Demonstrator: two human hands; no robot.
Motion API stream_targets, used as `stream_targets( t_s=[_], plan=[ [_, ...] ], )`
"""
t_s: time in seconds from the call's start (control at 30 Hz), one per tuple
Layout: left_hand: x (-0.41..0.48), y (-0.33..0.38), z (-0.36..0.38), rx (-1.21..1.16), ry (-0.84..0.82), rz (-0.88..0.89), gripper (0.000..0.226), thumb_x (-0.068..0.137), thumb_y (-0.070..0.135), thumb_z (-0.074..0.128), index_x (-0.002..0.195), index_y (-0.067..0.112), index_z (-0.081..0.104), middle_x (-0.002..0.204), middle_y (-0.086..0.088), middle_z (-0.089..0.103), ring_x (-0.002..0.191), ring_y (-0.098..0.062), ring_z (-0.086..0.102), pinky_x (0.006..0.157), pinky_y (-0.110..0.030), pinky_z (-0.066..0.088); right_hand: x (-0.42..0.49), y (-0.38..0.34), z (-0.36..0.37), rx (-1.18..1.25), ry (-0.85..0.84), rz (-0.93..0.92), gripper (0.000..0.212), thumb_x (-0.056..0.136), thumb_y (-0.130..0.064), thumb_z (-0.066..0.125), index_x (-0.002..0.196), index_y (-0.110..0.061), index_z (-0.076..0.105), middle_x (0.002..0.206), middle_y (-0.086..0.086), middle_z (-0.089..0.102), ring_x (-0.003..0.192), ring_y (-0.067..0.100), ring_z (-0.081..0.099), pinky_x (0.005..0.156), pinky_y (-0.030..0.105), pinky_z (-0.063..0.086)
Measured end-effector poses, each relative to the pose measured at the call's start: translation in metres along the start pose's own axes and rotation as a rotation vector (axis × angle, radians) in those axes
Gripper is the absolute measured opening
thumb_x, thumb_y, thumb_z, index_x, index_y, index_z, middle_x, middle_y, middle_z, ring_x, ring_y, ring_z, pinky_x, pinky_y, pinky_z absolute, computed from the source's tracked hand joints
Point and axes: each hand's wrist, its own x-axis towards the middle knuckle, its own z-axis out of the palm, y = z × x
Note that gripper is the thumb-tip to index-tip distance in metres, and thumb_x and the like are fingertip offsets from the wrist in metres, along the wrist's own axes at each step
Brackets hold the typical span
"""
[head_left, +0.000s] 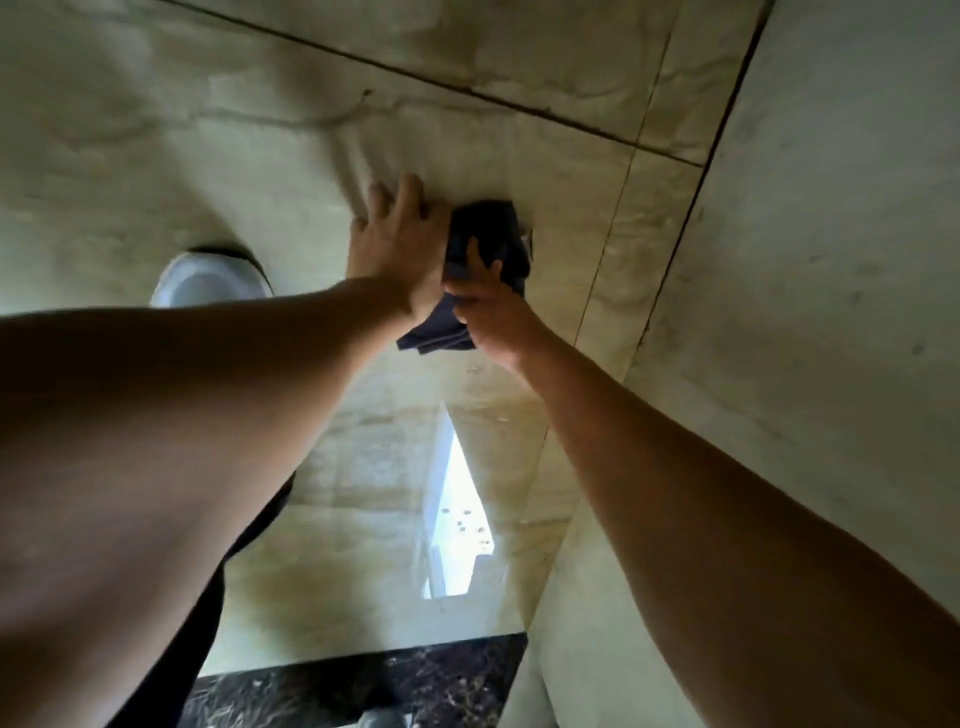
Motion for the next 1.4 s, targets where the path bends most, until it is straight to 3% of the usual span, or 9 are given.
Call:
stream_targets(
  t_s=[0.13, 0.2, 0.27, 0.37, 0.53, 0.8, 1.03, 1.23, 1.4],
  plan=[
    [0.007, -0.005, -0.011, 0.021, -0.138, -0.119, 0.04, 0.086, 0.01, 0.062, 0.124, 0.004, 0.054, 0.135, -0.024, 0.043, 0.12, -0.048, 0.043, 0.097, -0.049, 0.042, -0.003, 0.006, -0.036, 0.164, 0.372, 0.15, 0.051, 0.082, 0.002, 0.062, 0.132, -0.004, 0.057, 0.128, 0.022, 0.06, 0.119, 0.031, 0.058, 0.102, 0.035, 0.046],
    [0.013, -0.001, -0.012, -0.04, -0.174, -0.131, 0.044, 0.084, 0.008, 0.063, 0.126, 0.004, 0.052, 0.133, -0.027, 0.045, 0.117, -0.049, 0.047, 0.098, -0.048, 0.042, -0.001, 0.015, -0.033, 0.012, 0.502, 0.215, 0.065, 0.07, -0.023, 0.079, 0.13, -0.02, 0.054, 0.12, 0.012, 0.055, 0.103, 0.025, 0.054, 0.09, 0.033, 0.046],
    [0.012, 0.001, -0.012, -0.184, -0.195, -0.151, 0.04, 0.083, 0.006, 0.062, 0.123, 0.007, 0.055, 0.123, -0.025, 0.055, 0.111, -0.045, 0.055, 0.084, -0.045, 0.048, -0.001, 0.016, -0.021, 0.098, 0.464, 0.264, 0.08, 0.064, -0.029, 0.085, 0.134, -0.02, 0.047, 0.126, 0.011, 0.054, 0.109, 0.029, 0.054, 0.093, 0.037, 0.048],
    [-0.004, 0.002, -0.022, -0.282, -0.258, -0.163, 0.018, 0.085, 0.01, 0.061, 0.101, 0.018, 0.059, 0.1, -0.013, 0.062, 0.086, -0.033, 0.057, 0.065, -0.033, 0.042, -0.008, 0.019, -0.004, 0.251, 0.362, 0.293, 0.05, 0.079, -0.025, 0.074, 0.125, -0.012, 0.058, 0.12, 0.013, 0.067, 0.11, 0.034, 0.063, 0.086, 0.036, 0.052],
    [-0.061, 0.003, -0.105, -0.348, -0.208, -0.243, 0.018, 0.083, 0.019, 0.069, 0.093, 0.026, 0.055, 0.098, -0.008, 0.061, 0.083, -0.029, 0.056, 0.065, -0.034, 0.044, -0.081, -0.014, -0.035, 0.627, 0.265, 0.266, 0.037, 0.081, -0.012, 0.075, 0.117, -0.008, 0.066, 0.092, 0.01, 0.069, 0.065, 0.014, 0.067, 0.051, 0.02, 0.051],
    [-0.251, 0.075, -0.328, -1.028, -0.133, -0.502, 0.032, 0.08, 0.009, 0.074, 0.112, 0.007, 0.067, 0.099, -0.009, 0.069, 0.094, -0.025, 0.067, 0.069, -0.038, 0.058, -0.328, -0.168, -0.125, 0.856, 0.172, 0.135, 0.025, 0.084, -0.017, 0.069, 0.107, -0.023, 0.062, 0.112, 0.012, 0.068, 0.098, 0.029, 0.067, 0.059, 0.034, 0.059],
    [-0.442, 0.102, -0.47, -1.501, -0.278, -0.291, 0.059, 0.079, 0.026, 0.074, 0.135, 0.018, 0.057, 0.135, -0.009, 0.064, 0.121, -0.03, 0.062, 0.096, -0.047, 0.053, -0.558, -0.266, -0.125, 0.93, 0.137, -0.024, 0.028, 0.087, -0.017, 0.064, 0.115, -0.022, 0.061, 0.12, 0.011, 0.068, 0.106, 0.028, 0.066, 0.066, 0.036, 0.055],
    [-0.569, 0.097, -0.494, -1.493, -0.661, -0.066, 0.053, 0.085, 0.022, 0.062, 0.133, 0.0, 0.058, 0.137, -0.018, 0.061, 0.125, -0.03, 0.06, 0.101, -0.046, 0.05, -0.699, -0.296, -0.041, 1.087, 0.368, -0.145, 0.032, 0.089, -0.012, 0.064, 0.12, -0.018, 0.059, 0.122, 0.014, 0.066, 0.104, 0.032, 0.067, 0.077, 0.043, 0.059],
    [-0.671, 0.096, -0.493, -1.266, -0.625, -0.059, 0.043, 0.085, 0.025, 0.066, 0.121, 0.002, 0.063, 0.114, -0.015, 0.074, 0.103, -0.027, 0.072, 0.087, -0.04, 0.058, -0.808, -0.298, 0.063, 1.254, 0.548, -0.175, 0.038, 0.089, -0.011, 0.066, 0.127, -0.017, 0.06, 0.114, 0.008, 0.068, 0.095, 0.022, 0.068, 0.073, 0.035, 0.059]
  ],
)
